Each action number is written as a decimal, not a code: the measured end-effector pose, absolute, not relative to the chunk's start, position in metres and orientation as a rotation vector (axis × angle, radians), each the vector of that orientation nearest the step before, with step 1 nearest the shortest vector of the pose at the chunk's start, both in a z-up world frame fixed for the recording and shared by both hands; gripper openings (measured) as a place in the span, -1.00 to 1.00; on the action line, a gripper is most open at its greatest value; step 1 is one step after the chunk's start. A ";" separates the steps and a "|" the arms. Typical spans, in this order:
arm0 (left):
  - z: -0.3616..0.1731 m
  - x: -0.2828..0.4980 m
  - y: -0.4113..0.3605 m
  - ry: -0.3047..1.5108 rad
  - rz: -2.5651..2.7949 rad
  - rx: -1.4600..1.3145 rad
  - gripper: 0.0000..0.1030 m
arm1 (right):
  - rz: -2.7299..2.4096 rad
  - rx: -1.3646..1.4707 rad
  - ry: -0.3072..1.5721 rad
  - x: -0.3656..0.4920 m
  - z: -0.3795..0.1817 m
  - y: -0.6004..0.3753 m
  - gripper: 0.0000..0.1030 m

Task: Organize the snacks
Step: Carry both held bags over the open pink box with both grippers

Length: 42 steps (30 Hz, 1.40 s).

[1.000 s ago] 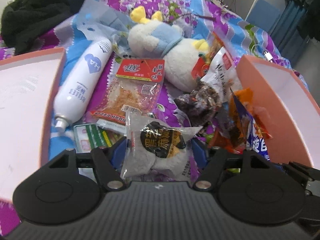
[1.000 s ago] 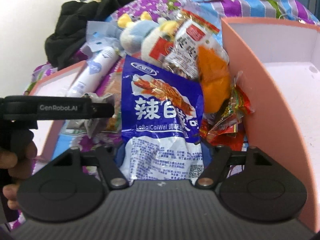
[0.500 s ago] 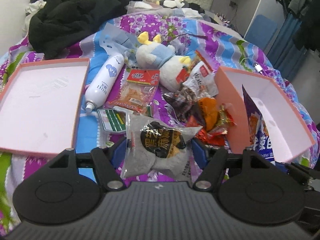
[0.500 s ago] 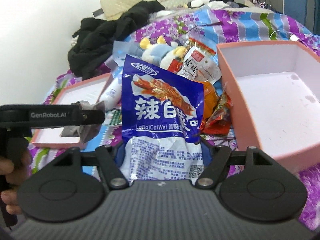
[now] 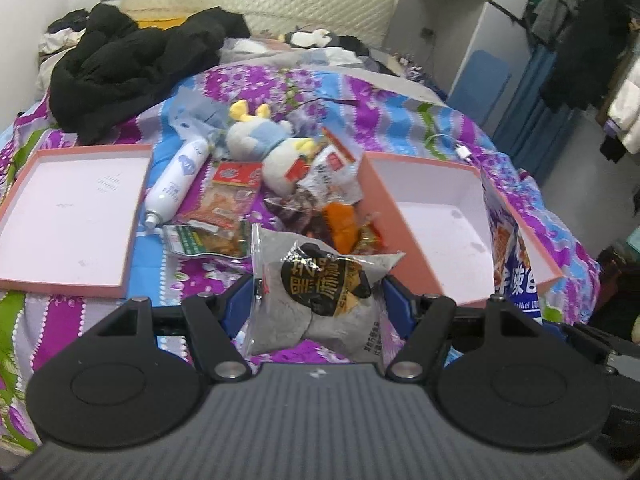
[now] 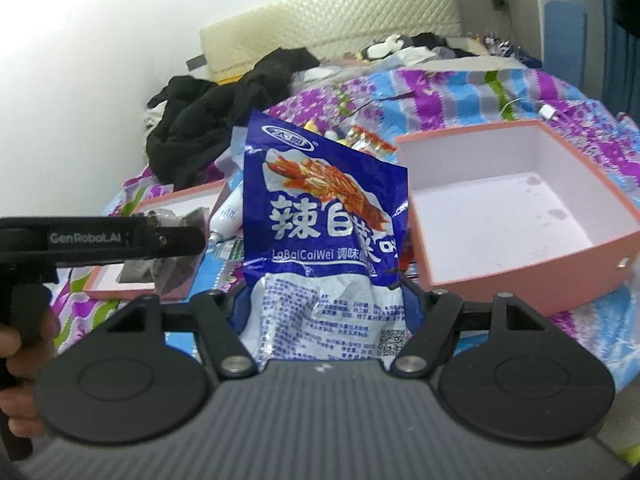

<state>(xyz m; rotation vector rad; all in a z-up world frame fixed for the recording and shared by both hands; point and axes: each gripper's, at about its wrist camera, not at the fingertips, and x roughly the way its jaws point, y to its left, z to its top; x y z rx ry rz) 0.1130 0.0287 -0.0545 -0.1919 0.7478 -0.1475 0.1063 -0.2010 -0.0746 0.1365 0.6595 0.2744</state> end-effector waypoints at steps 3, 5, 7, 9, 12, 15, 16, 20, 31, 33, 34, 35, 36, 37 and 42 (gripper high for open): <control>-0.048 0.103 0.015 0.739 -0.176 -0.184 0.41 | 0.252 0.139 0.647 0.093 -0.070 -0.212 0.41; -0.045 0.097 0.005 0.735 -0.193 -0.182 0.41 | 0.236 0.140 0.640 0.085 -0.068 -0.220 0.41; -0.044 0.093 -0.003 0.734 -0.211 -0.184 0.41 | 0.220 0.141 0.636 0.080 -0.067 -0.228 0.41; -0.044 0.092 -0.011 0.737 -0.226 -0.185 0.41 | 0.198 0.142 0.635 0.076 -0.067 -0.237 0.41; -0.044 0.092 -0.022 0.743 -0.248 -0.186 0.41 | 0.170 0.149 0.636 0.073 -0.067 -0.248 0.41; -0.046 0.096 -0.031 0.749 -0.263 -0.183 0.41 | 0.150 0.154 0.636 0.073 -0.069 -0.257 0.41; -0.046 0.098 -0.036 0.752 -0.270 -0.181 0.41 | 0.143 0.153 0.635 0.073 -0.070 -0.260 0.41; -0.049 0.114 -0.049 0.762 -0.287 -0.179 0.41 | 0.127 0.155 0.641 0.080 -0.073 -0.270 0.41; -0.062 0.194 -0.091 0.801 -0.330 -0.163 0.41 | 0.081 0.172 0.664 0.134 -0.084 -0.308 0.41; -0.066 0.211 -0.099 0.807 -0.338 -0.160 0.41 | 0.073 0.172 0.666 0.147 -0.086 -0.313 0.41; -0.069 0.221 -0.103 0.811 -0.342 -0.160 0.41 | 0.070 0.171 0.668 0.155 -0.087 -0.317 0.41; -0.071 0.230 -0.108 0.814 -0.348 -0.159 0.41 | 0.067 0.171 0.671 0.161 -0.088 -0.319 0.41; -0.073 0.240 -0.113 0.817 -0.354 -0.157 0.41 | 0.064 0.171 0.672 0.169 -0.090 -0.323 0.41; -0.076 0.250 -0.118 0.820 -0.358 -0.155 0.41 | 0.061 0.170 0.673 0.176 -0.091 -0.326 0.41; -0.090 0.295 -0.143 0.843 -0.391 -0.141 0.41 | 0.041 0.169 0.685 0.211 -0.100 -0.342 0.41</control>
